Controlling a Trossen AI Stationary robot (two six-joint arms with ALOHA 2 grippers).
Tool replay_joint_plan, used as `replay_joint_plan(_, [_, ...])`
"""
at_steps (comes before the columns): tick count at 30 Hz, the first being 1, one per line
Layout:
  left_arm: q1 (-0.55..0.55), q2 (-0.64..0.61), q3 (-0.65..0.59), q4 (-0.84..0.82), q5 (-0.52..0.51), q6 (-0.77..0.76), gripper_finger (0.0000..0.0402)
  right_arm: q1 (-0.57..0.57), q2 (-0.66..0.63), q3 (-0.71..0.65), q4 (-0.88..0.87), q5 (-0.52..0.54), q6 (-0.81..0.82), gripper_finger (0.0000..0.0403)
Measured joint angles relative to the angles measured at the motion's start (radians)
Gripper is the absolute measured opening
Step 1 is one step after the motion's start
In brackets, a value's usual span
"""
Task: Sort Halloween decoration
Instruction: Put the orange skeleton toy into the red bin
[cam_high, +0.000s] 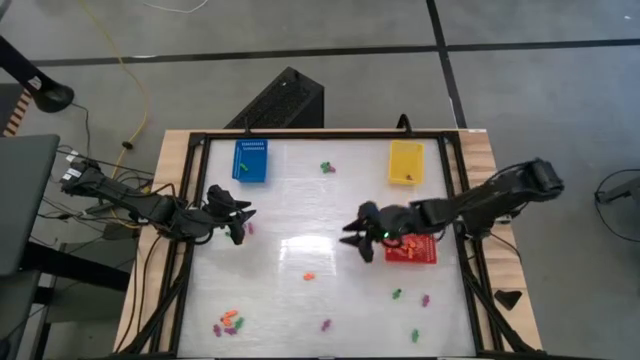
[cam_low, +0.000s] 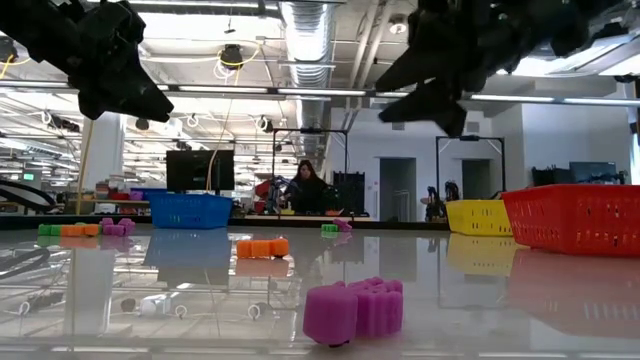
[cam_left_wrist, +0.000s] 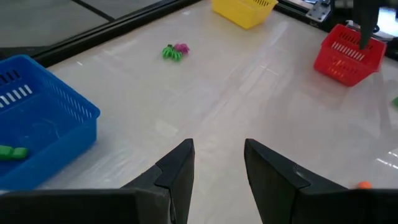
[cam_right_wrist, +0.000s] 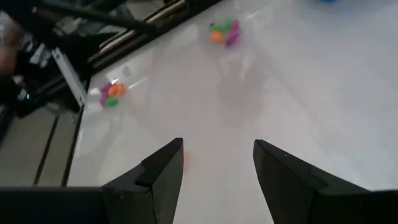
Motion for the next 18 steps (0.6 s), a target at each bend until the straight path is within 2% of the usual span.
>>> replay_joint_plan(3, [0.0, 0.0, 0.0, 0.0, 0.0, 0.0, 0.013, 0.031, 0.103, 0.028, 0.06, -0.009, -0.028, 0.0224])
replay_joint_plan(8, [0.0, 0.0, 0.0, 0.0, 0.001, 0.0, 0.013, 0.053, 0.279, 0.161, 0.063, -0.097, -0.142, 0.0224])
replay_joint_plan(13, [0.0, 0.0, 0.0, 0.001, 0.001, 0.0, 0.013, 0.058, 0.435, 0.306, 0.063, -0.131, -0.277, 0.0224])
replay_joint_plan(18, [0.0, 0.0, 0.0, 0.001, 0.002, 0.0, 0.013, 0.063, 0.561, 0.392, 0.057, -0.182, -0.287, 0.0224])
